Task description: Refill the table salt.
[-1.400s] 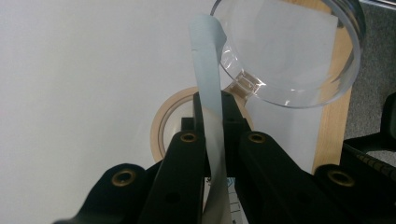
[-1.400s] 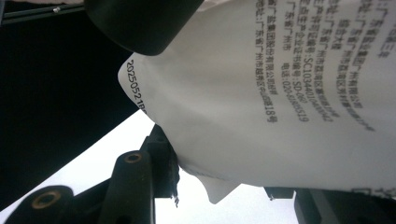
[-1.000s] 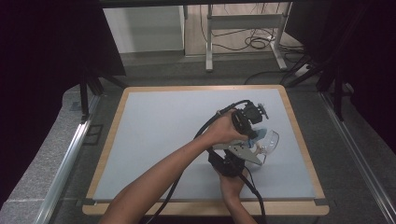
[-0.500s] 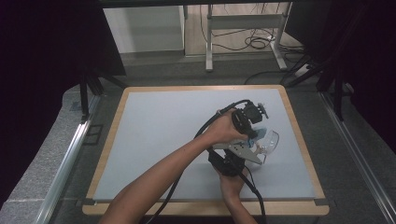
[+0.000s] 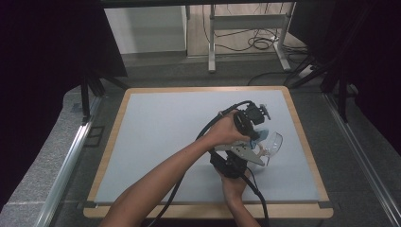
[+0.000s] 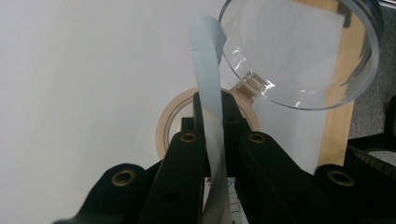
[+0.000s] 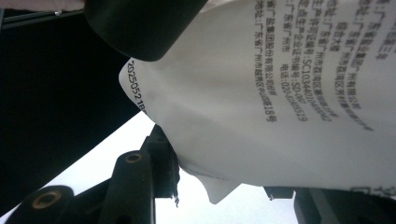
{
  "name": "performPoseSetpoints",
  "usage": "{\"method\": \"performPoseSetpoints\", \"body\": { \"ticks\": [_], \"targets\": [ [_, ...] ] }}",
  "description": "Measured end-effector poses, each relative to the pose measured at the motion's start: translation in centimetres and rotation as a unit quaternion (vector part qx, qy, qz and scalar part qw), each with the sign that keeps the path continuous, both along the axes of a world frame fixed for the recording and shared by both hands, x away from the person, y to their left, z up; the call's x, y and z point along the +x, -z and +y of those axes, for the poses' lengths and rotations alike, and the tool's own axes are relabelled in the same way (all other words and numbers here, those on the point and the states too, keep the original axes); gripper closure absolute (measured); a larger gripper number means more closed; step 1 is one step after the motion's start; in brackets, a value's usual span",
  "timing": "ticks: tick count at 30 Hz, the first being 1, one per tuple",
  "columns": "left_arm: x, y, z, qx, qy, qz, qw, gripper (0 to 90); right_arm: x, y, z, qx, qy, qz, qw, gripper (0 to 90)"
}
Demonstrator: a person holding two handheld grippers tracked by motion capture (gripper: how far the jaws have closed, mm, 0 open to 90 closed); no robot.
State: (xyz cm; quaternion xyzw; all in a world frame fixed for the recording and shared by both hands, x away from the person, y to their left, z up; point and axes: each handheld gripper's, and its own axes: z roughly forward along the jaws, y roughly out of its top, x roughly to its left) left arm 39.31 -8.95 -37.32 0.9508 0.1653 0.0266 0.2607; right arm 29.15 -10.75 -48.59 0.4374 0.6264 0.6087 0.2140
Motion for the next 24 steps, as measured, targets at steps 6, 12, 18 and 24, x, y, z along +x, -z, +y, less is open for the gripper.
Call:
{"method": "performPoseSetpoints", "body": {
  "ticks": [6, 12, 18, 24],
  "targets": [
    [-0.03, 0.07, -0.08, 0.001, -0.001, 0.000, 1.0000, 90.0, 0.04, 0.01, -0.02, 0.003, 0.000, 0.003, 1.0000, 55.9],
    [-0.09, 0.09, -0.18, 0.003, 0.001, -0.002, 1.0000, 90.0, 0.02, -0.05, -0.14, 0.005, 0.001, 0.004, 1.0000, 56.0],
    [-0.03, 0.13, -0.11, 0.002, 0.001, -0.001, 1.0000, 90.0, 0.02, -0.02, -0.11, 0.004, 0.001, 0.003, 1.0000, 56.0],
    [-0.08, 0.12, -0.04, 0.000, 0.000, 0.000, 1.0000, 90.0, -0.02, -0.04, -0.04, 0.005, 0.001, 0.004, 1.0000, 56.0]
  ]
}}
